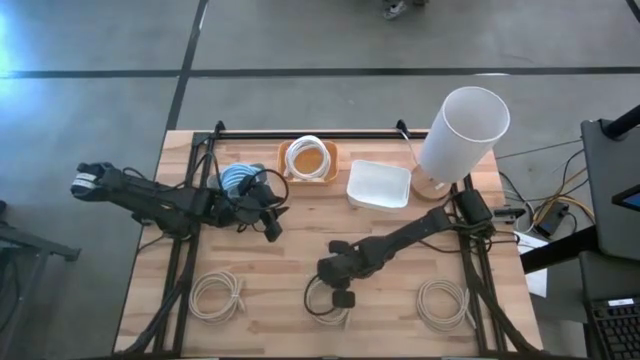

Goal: Sort HDMI cables
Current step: Put the middle brown hdmi cable into the white bin

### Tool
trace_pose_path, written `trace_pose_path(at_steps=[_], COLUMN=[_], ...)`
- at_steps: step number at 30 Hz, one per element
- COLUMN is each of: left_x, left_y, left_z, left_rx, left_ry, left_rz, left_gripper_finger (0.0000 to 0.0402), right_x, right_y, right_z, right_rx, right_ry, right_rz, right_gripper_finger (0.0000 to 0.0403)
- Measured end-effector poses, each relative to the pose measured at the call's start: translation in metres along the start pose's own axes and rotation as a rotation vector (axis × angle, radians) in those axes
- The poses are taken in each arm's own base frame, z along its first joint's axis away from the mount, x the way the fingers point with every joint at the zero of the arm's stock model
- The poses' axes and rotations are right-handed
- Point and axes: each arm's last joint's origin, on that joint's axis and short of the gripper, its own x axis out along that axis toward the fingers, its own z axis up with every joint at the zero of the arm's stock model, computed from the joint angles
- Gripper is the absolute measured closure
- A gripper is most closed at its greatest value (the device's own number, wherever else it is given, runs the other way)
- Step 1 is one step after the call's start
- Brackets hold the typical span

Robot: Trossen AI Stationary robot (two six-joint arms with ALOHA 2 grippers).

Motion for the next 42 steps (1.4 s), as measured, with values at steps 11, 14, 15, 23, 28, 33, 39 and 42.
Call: trace_pose_path(at_steps=[11,14,15,23,28,33,39,42], left_x=[0.0,0.0,0.0,0.0,0.0,0.0,0.0,0.0], left_y=[0.0,0.0,0.0,0.0,0.0,0.0,0.0,0.0], left_z=[0.0,0.0,0.0,0.0,0.001,0.001,0.001,0.001], left_rx=[-0.001,-0.002,-0.001,-0.002,0.0,0.023,0.023,0.022], left_ry=[-0.004,-0.005,-0.005,-0.008,-0.008,-0.009,-0.01,-0.01], left_rz=[0.003,0.003,0.004,0.004,0.004,0.004,0.004,0.004], left_gripper_finger=[0.0262,0.0262,0.0262,0.0262,0.0262,0.0262,0.0262,0.0262], right_x=[-0.072,-0.101,-0.112,-0.174,-0.185,-0.169,-0.156,-0.149], right_y=[-0.007,-0.016,-0.019,-0.047,-0.073,-0.105,-0.134,-0.143], right_z=[0.005,0.002,0.0,-0.012,-0.014,-0.028,-0.045,-0.053], right_rx=[0.068,0.056,0.061,0.001,0.081,0.099,0.182,0.22], right_ry=[0.083,0.037,0.01,-0.082,-0.088,0.021,-0.015,-0.012], right_rz=[-0.224,-0.46,-0.546,-1.038,-1.111,-1.201,-1.375,-1.39], right_gripper_finger=[0.0369,0.0369,0.0369,0.0369,0.0369,0.0369,0.0369,0.0367])
